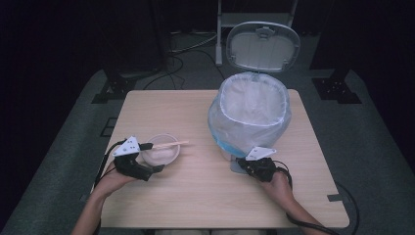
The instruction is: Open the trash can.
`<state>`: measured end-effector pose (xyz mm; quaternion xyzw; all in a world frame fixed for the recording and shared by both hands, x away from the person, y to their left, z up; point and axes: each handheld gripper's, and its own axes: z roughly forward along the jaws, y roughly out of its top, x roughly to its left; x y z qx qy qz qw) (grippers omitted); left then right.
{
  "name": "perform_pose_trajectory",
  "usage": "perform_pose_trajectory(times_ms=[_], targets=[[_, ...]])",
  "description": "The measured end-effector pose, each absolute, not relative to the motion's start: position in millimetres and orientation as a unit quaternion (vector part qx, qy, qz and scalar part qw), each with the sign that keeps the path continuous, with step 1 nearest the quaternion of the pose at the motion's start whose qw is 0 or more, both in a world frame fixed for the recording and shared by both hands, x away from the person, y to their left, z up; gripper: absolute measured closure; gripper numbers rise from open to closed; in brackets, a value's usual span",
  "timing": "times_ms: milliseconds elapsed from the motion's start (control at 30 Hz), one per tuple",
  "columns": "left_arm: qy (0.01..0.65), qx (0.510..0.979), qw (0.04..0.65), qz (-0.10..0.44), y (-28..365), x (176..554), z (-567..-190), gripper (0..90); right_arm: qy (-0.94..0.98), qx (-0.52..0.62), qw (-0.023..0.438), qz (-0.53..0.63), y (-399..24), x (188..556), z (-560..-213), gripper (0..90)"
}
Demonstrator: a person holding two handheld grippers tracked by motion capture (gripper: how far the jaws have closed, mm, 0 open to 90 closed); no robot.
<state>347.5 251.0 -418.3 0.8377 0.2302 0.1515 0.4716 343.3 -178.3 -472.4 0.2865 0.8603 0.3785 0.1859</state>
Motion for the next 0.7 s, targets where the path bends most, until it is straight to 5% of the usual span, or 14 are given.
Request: perform_pose_trajectory(times_ms=[467, 700], targets=[[0.229, 0.866, 0.424, 0.132, 254.5, 396.2, -416.1, 23.2, 0.860, 0.285, 0.184, 0.381, -178.6, 343.5, -472.7, 90.0], [0.227, 0.880, 0.399, 0.119, 254.4, 416.4, -425.3, 38.6, 0.863, 0.280, 0.185, 0.376, -178.5, 344.0, -472.1, 90.0]])
